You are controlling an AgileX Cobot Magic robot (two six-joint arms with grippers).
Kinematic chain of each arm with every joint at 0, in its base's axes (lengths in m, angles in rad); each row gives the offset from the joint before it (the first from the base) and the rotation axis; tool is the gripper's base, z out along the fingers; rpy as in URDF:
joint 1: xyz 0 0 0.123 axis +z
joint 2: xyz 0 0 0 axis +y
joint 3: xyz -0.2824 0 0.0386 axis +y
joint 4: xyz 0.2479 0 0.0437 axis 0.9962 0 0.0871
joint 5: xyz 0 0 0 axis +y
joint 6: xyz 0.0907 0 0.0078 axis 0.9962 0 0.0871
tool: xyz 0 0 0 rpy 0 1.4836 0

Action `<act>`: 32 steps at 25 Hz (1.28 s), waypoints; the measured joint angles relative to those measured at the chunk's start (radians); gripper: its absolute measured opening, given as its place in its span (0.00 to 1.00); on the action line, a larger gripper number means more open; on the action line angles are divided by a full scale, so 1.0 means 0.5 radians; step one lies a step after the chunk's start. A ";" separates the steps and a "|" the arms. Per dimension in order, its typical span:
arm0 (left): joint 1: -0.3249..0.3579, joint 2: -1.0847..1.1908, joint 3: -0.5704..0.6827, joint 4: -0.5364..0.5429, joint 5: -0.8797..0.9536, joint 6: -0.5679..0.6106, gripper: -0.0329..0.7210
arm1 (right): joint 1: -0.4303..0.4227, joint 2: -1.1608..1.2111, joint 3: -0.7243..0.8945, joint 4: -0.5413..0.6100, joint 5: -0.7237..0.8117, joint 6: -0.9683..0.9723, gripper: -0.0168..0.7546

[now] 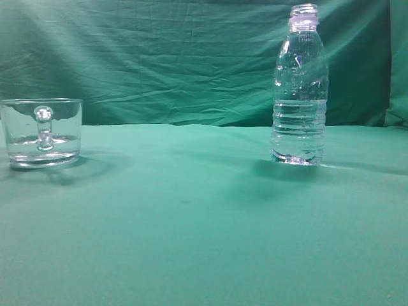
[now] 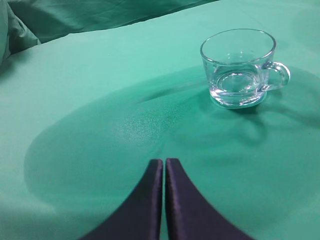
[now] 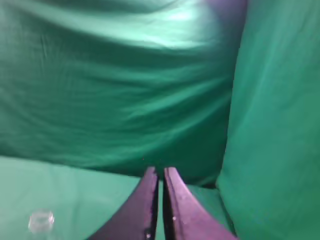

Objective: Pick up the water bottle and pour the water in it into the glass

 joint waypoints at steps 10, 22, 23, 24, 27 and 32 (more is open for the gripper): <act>0.000 0.000 0.000 0.000 0.000 0.000 0.04 | 0.000 -0.601 0.773 0.348 0.168 -0.510 0.02; 0.000 0.000 0.000 0.000 0.000 0.000 0.04 | -0.250 -0.774 1.398 0.373 0.036 -0.340 0.02; 0.000 0.000 0.000 0.000 0.000 0.000 0.04 | -0.250 -0.774 1.398 0.373 0.026 -0.321 0.02; 0.000 0.000 0.000 0.000 0.000 0.000 0.04 | -0.253 -0.774 1.398 0.373 0.017 -0.316 0.02; 0.000 0.000 0.000 0.000 0.000 0.000 0.04 | -0.253 -0.774 1.402 0.373 0.013 -0.316 0.02; 0.000 0.000 0.000 0.000 0.000 0.000 0.04 | -0.253 -0.774 1.402 0.388 0.001 -0.279 0.02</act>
